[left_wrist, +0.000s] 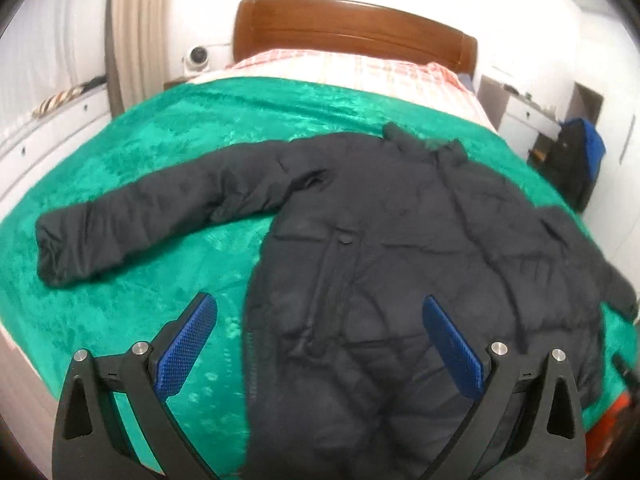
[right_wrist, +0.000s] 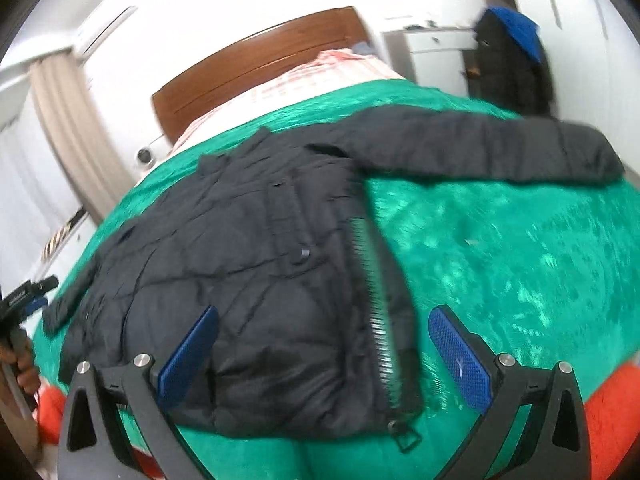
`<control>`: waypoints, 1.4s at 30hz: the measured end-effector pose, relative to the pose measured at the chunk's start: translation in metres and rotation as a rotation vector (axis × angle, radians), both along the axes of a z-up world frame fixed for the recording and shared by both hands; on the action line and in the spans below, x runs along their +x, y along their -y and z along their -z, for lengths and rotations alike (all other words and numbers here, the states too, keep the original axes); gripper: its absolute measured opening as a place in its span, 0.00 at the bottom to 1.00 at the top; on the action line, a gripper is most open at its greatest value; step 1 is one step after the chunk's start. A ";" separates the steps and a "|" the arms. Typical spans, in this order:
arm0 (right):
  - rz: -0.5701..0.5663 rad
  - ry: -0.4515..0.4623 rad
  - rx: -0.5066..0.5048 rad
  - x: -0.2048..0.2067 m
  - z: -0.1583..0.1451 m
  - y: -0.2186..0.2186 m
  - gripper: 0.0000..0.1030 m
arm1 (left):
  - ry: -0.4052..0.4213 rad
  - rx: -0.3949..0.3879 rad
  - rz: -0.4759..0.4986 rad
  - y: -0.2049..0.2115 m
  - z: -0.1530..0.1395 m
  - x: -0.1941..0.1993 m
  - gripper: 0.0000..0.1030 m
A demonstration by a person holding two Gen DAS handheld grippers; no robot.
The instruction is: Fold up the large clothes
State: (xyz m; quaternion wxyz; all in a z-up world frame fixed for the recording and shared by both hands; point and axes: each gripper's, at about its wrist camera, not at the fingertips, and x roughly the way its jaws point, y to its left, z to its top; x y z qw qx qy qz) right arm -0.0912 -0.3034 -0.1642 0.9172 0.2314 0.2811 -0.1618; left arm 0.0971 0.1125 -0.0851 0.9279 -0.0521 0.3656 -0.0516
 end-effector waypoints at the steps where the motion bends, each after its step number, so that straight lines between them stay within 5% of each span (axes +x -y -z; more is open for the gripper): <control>1: 0.011 -0.003 0.017 -0.002 0.001 0.003 1.00 | -0.008 -0.023 -0.018 0.002 0.006 -0.002 1.00; 4: 0.031 0.003 0.028 -0.010 0.000 0.010 0.99 | -0.040 -0.025 -0.033 0.013 0.038 -0.014 1.00; 9: 0.097 0.093 0.102 -0.027 -0.007 0.046 0.99 | -0.044 0.154 0.043 0.039 0.065 -0.031 1.00; 18: 0.327 0.196 0.429 -0.058 0.011 0.182 0.98 | -0.005 0.081 -0.029 0.019 0.051 -0.031 1.00; 28: 0.609 0.334 0.690 -0.067 0.046 0.298 0.73 | 0.003 0.110 -0.069 0.016 0.052 -0.026 1.00; 32: 0.664 0.286 0.656 -0.063 0.046 0.318 0.29 | -0.009 0.117 -0.089 0.009 0.057 -0.024 1.00; 36: 0.642 0.230 0.422 -0.055 -0.008 0.311 0.18 | 0.010 0.134 -0.109 0.002 0.055 -0.025 1.00; 42: 0.376 0.275 -0.017 0.010 -0.167 0.244 0.18 | 0.017 0.125 -0.099 0.000 0.057 -0.021 1.00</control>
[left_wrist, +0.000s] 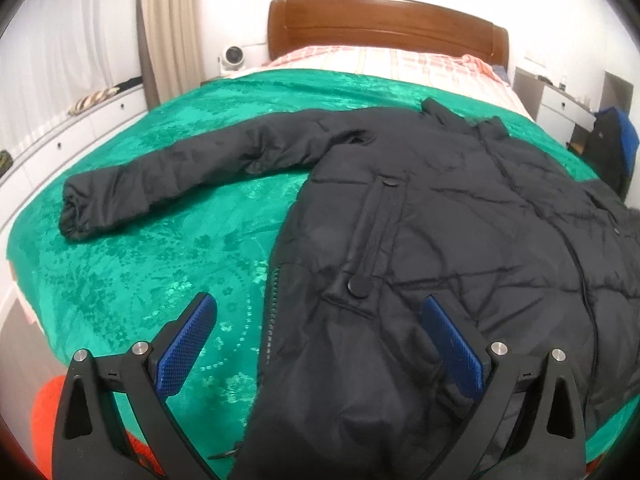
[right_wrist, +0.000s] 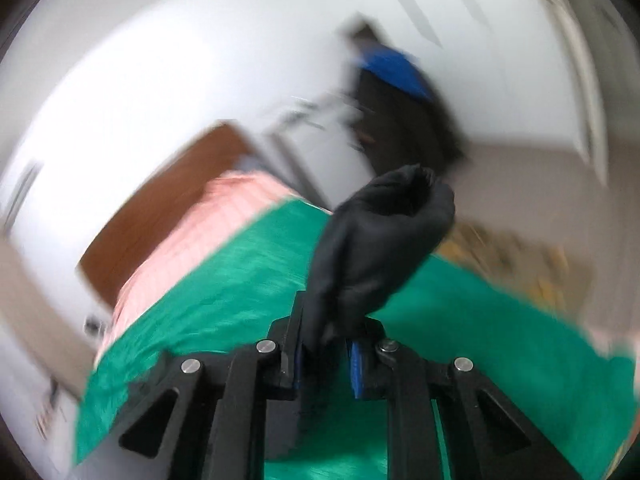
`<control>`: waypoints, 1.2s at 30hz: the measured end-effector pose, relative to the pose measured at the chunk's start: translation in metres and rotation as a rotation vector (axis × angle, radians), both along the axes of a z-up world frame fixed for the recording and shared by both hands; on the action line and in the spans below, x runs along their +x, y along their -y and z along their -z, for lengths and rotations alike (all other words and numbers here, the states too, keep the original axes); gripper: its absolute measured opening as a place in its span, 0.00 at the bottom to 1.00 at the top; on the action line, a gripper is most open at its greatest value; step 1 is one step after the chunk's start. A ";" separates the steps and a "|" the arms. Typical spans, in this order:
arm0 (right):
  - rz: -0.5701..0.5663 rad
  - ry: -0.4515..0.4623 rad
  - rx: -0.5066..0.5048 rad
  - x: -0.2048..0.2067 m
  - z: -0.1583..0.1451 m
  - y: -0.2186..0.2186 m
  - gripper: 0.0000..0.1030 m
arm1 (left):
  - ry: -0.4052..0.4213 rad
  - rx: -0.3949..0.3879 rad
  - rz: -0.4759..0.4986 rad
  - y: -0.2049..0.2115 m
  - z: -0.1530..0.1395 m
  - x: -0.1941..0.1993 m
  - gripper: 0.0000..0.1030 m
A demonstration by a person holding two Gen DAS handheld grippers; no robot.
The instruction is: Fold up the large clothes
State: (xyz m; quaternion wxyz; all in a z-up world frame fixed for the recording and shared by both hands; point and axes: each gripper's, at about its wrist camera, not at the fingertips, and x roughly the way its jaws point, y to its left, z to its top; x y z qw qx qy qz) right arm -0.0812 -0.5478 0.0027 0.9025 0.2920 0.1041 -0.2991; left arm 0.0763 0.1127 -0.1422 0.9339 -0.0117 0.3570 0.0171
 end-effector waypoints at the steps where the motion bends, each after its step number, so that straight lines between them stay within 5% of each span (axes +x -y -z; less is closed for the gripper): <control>1: -0.047 0.000 -0.064 0.014 -0.024 -0.017 0.18 | -0.001 -0.001 0.005 0.001 0.001 0.000 1.00; 5: -0.301 0.028 -0.233 0.090 -0.105 -0.104 0.18 | 0.010 -0.002 0.022 0.002 -0.002 -0.003 1.00; 10: -0.542 0.007 -0.282 0.183 -0.132 -0.213 0.18 | 0.038 0.025 0.022 -0.001 -0.002 -0.003 1.00; 13: -0.622 -0.047 -0.278 0.243 -0.111 -0.272 0.19 | 0.021 0.019 0.019 -0.005 0.002 -0.001 1.00; 15: -0.686 -0.109 -0.201 0.283 -0.076 -0.305 0.28 | 0.013 0.024 0.017 -0.005 0.004 0.000 1.00; 17: -0.757 -0.169 -0.085 0.315 -0.034 -0.329 0.69 | -0.003 0.037 0.017 -0.005 0.008 0.001 1.00; 18: -0.780 -0.184 -0.035 0.322 -0.014 -0.341 0.70 | -0.009 0.042 0.017 -0.005 0.009 0.001 1.00; 22: -0.875 -0.258 0.116 0.316 0.064 -0.387 0.70 | -0.014 0.048 0.016 -0.004 0.010 -0.001 1.00; 26: -0.942 -0.275 0.101 0.282 0.087 -0.390 0.70 | -0.018 0.044 0.017 -0.003 0.010 0.000 1.00; 31: -0.945 -0.270 -0.042 0.224 0.079 -0.343 0.70 | -0.005 0.038 0.036 0.002 0.008 -0.002 1.00; 36: -0.831 -0.285 -0.261 0.141 0.080 -0.300 0.73 | 0.002 0.036 0.054 0.009 0.008 -0.002 1.00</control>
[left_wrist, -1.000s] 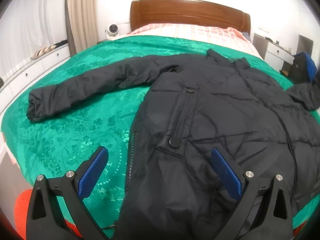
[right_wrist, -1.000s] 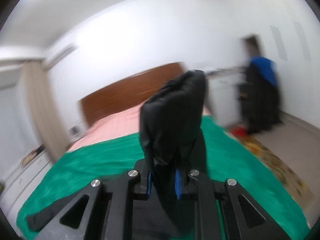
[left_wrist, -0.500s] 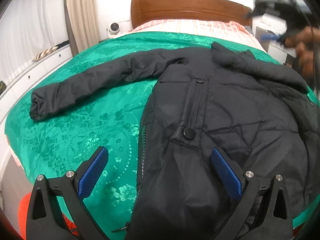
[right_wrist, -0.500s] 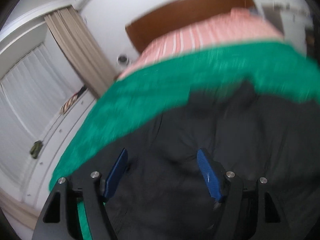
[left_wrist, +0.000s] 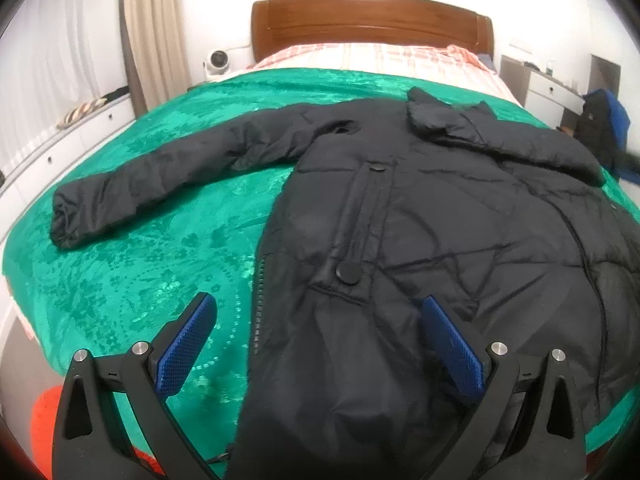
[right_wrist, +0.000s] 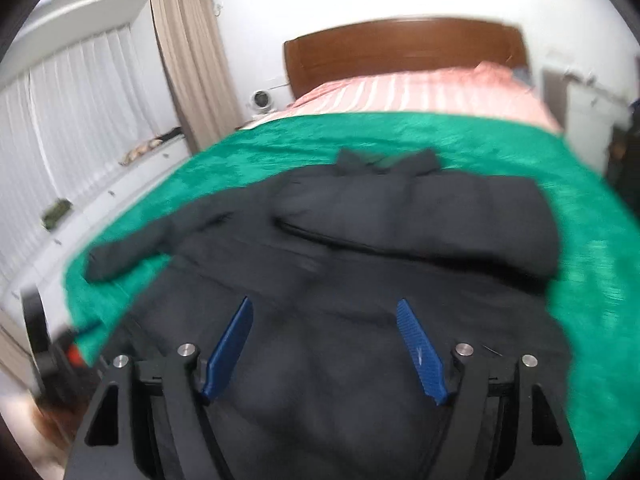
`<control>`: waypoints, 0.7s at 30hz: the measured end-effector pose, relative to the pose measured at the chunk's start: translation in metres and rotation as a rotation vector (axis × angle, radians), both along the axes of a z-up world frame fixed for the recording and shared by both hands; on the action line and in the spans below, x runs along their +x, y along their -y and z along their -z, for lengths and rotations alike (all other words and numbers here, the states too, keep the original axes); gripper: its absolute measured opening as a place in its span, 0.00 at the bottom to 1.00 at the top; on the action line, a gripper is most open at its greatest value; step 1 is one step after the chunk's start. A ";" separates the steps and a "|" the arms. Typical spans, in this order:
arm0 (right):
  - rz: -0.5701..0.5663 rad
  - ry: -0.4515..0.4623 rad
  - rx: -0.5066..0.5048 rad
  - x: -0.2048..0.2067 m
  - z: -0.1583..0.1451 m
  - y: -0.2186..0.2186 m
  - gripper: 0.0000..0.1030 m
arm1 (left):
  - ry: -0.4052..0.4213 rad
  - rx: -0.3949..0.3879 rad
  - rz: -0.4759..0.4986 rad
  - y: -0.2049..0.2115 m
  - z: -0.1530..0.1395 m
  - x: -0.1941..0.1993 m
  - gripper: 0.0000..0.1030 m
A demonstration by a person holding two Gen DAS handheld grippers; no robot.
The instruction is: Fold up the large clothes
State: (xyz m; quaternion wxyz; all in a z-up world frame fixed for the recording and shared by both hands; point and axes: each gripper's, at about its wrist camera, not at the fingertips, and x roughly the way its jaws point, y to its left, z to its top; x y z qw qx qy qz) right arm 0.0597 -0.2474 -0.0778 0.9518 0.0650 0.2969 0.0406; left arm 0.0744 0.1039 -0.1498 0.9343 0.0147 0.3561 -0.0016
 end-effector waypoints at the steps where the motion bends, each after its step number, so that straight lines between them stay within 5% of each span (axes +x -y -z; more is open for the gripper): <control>1: 0.022 0.008 -0.013 -0.013 0.003 0.004 0.73 | 0.000 0.004 0.004 0.002 0.001 0.001 1.00; 9: 0.212 0.066 0.004 -0.107 0.047 0.013 0.73 | -0.031 0.045 0.019 0.016 0.012 0.003 1.00; 21: 0.197 0.097 -0.059 -0.105 0.045 0.001 0.74 | -0.026 0.059 0.035 0.019 0.009 -0.003 1.00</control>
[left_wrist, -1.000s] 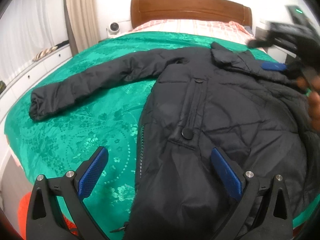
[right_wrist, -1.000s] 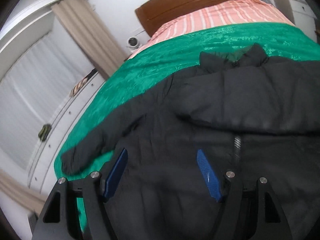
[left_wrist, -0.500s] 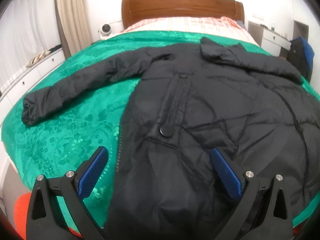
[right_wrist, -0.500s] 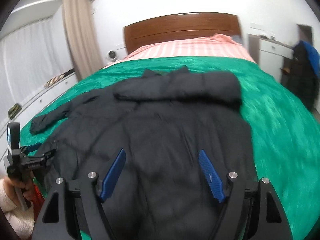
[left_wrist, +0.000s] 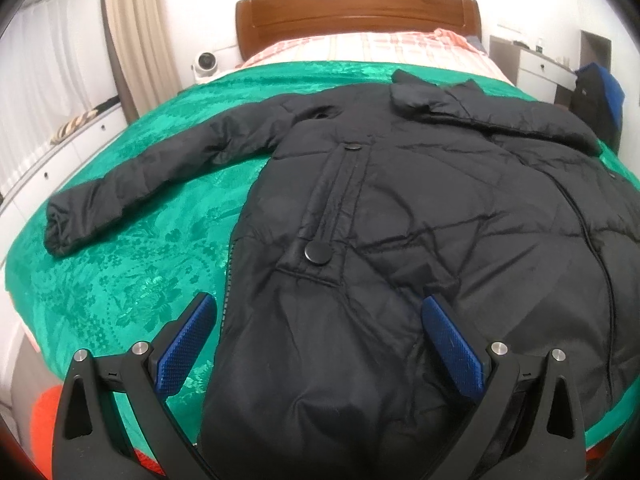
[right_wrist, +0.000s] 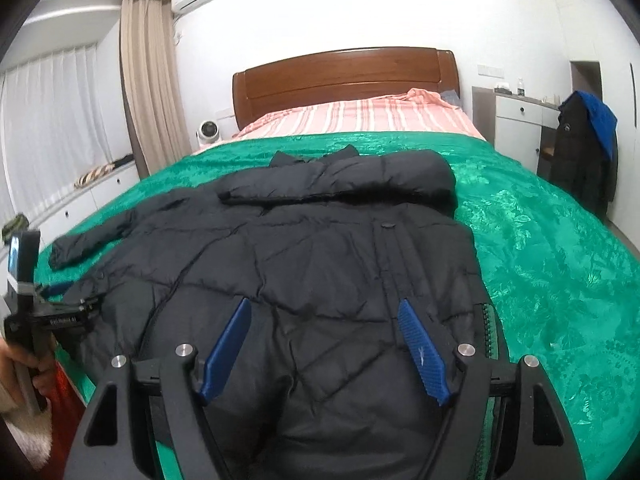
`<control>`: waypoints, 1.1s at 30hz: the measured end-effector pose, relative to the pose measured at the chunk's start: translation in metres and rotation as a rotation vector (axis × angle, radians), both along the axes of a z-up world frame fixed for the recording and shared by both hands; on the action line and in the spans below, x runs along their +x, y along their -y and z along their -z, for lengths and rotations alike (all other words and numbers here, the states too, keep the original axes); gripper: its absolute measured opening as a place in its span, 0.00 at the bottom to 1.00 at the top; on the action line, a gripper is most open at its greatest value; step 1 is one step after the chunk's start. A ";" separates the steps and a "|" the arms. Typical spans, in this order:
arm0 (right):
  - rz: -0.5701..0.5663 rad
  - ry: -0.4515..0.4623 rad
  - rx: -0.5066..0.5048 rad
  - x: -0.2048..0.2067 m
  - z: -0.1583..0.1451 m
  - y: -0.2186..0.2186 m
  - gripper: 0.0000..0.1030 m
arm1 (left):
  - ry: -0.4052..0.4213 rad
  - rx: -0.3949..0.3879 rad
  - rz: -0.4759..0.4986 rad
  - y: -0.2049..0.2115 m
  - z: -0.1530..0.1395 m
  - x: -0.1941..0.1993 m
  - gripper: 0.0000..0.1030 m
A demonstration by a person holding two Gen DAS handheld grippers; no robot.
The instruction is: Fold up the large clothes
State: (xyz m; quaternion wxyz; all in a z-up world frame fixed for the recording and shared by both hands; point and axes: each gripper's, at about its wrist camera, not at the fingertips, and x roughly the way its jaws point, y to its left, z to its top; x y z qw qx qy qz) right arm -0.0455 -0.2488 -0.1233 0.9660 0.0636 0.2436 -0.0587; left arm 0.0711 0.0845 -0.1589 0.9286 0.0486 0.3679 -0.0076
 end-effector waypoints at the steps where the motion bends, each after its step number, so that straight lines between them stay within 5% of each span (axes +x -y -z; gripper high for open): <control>1: 0.000 -0.002 -0.005 -0.001 0.001 -0.001 0.74 | -0.001 -0.001 0.000 0.000 0.000 0.000 1.00; 33: -0.007 0.001 -0.031 -0.009 0.006 -0.004 0.74 | 0.012 0.017 -0.015 -0.001 -0.006 0.001 1.00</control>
